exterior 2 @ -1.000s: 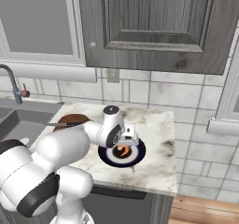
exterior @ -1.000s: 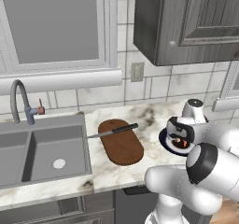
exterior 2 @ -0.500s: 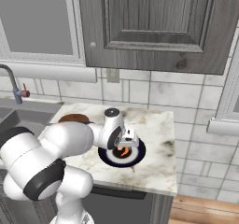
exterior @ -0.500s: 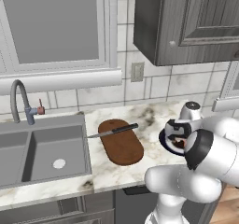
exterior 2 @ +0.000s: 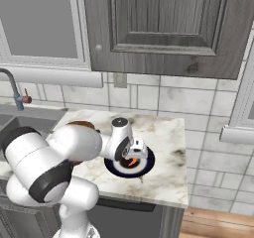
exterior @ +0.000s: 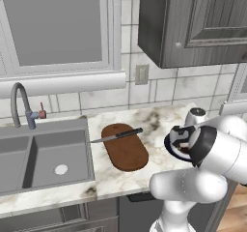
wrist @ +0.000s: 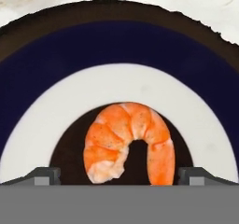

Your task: Pick up the knife from the drawer and place it on the cutting board. Then place the meat from the plate to the cutting board.

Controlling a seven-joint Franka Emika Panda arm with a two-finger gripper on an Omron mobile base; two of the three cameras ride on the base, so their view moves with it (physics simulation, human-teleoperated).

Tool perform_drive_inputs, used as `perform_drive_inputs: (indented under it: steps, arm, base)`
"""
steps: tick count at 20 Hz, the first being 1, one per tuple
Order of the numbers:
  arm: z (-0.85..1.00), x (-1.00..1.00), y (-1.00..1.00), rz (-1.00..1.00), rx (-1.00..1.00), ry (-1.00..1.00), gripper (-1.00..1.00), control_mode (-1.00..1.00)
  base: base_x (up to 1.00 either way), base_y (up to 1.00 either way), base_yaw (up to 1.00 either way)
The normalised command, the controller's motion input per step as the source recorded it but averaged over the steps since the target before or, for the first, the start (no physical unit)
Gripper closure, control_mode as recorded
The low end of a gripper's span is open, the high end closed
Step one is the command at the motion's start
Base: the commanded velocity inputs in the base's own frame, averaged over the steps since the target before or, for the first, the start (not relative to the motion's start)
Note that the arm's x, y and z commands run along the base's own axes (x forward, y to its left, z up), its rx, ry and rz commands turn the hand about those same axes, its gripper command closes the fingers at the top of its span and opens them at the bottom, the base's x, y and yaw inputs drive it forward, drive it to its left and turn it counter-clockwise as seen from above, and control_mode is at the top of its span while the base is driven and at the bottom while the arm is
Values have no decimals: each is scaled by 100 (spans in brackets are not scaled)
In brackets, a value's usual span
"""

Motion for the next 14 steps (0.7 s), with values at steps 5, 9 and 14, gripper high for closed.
perform_drive_inputs:
  steps: [5, 9, 14]
  arm:
    - [-8, 1, 0, 0, 0, 0, -100, -100]
    - [0, 3, -1, 0, 0, 0, -100, -100]
    - [0, 5, -1, 0, 0, 1, -100, -100]
  base:
    - [0, 0, 0]
    - [0, 0, 0]
    - [0, 0, 0]
